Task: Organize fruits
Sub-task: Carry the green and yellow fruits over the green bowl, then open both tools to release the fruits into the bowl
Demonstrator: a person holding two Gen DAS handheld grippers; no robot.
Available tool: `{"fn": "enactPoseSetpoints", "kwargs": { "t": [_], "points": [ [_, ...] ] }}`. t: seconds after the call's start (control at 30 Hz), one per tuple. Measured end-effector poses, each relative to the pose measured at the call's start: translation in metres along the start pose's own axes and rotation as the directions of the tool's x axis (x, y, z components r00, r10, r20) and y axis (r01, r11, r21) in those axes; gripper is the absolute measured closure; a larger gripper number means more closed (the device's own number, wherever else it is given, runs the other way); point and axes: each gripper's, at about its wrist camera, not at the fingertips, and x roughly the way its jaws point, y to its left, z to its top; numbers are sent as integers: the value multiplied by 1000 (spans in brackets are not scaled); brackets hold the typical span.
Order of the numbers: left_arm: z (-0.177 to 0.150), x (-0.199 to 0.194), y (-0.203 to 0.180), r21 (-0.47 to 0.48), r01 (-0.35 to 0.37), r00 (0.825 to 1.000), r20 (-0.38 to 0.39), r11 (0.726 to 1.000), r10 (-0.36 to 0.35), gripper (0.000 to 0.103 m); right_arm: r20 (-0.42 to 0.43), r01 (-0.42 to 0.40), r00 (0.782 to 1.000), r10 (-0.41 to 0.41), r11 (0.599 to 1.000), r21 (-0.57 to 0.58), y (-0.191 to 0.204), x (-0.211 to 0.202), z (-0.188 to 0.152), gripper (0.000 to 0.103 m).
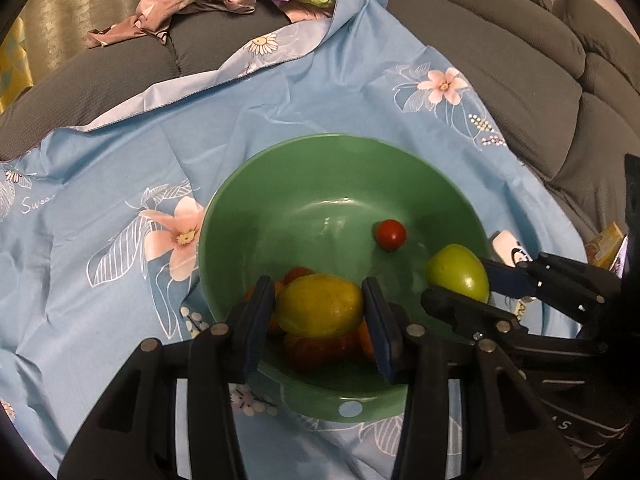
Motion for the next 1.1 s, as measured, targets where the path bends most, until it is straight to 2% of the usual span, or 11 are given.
{"fn": "enactPoseSetpoints", "kwargs": {
  "t": [0.33, 0.37, 0.63, 0.8, 0.87, 0.93, 1.1],
  "points": [
    [0, 19, 0, 11, -52, 996, -79, 999, 52, 56, -36, 54, 998, -54, 999, -2, -2, 7, -1, 68],
    [1, 19, 1, 6, -56, 995, -81, 998, 56, 58, -38, 59, 998, -59, 998, -2, -2, 7, -1, 68],
    [3, 13, -2, 13, -66, 995, -75, 998, 67, 57, -36, 71, 997, -71, 997, 0, -1, 4, 0, 68],
    [6, 2, -6, 21, -76, 995, -56, 997, 78, 46, -28, 80, 996, -80, 997, 3, -2, -4, 1, 68],
    [6, -4, -8, 24, -94, 994, -49, 995, 96, 33, -24, 84, 996, -84, 996, 5, -2, -9, 1, 68],
    [7, -10, -8, 22, -111, 993, -44, 994, 112, 27, -23, 88, 996, -88, 996, 8, -2, -13, 2, 68],
    [9, -30, -10, 3, -147, 988, -45, 989, 147, 19, -37, 99, 994, -99, 995, 7, 0, -25, 7, 68]
  ]
}}
